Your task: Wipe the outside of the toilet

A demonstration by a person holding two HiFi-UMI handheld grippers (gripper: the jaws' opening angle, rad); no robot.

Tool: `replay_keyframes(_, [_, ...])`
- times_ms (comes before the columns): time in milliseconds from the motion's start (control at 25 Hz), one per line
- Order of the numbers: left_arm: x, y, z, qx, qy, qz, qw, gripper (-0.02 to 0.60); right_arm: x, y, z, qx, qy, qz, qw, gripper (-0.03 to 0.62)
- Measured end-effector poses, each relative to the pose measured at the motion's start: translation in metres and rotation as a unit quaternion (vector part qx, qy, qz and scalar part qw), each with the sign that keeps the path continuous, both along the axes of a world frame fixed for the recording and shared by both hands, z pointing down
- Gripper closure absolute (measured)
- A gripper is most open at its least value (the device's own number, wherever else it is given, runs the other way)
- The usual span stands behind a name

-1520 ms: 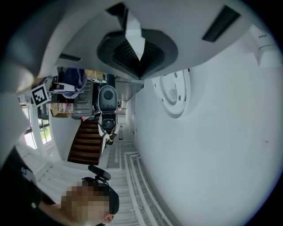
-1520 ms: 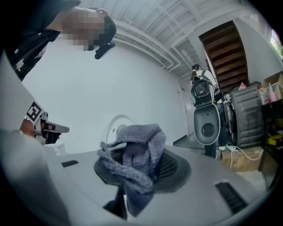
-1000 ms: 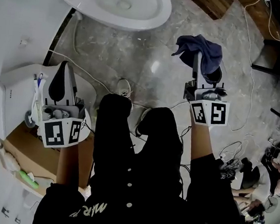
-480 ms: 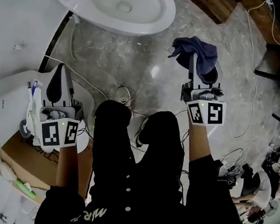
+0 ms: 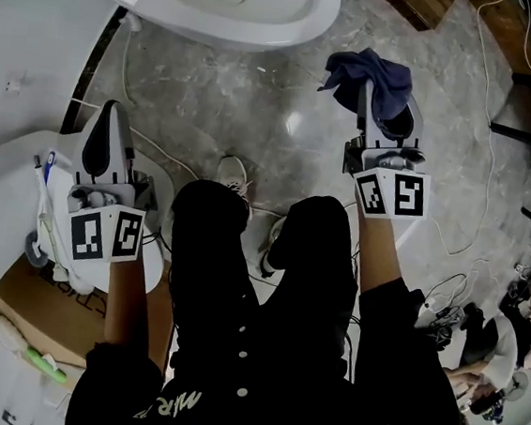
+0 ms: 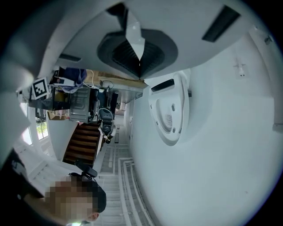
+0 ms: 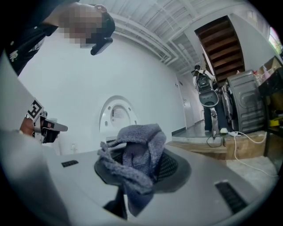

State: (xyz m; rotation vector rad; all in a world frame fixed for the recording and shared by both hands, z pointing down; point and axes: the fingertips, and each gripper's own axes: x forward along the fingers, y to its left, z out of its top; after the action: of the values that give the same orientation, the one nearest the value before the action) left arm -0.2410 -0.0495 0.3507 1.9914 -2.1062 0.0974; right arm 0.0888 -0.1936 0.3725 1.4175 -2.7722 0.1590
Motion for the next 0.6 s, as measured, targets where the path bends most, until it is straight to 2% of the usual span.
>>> replay_keyframes(320, [-0.005,-0.013,0.03,0.042,0.004,0.002,0.9991,0.571,0.001,-0.004,0.036,0.011,-0.006,0.0,1.0,0.467])
replay_keyframes(600, [-0.001,-0.024,0.059,0.054,-0.007,0.015,0.9984,0.571,-0.006,-0.007,0.074,0.015,0.0,-0.008,1.0,0.465])
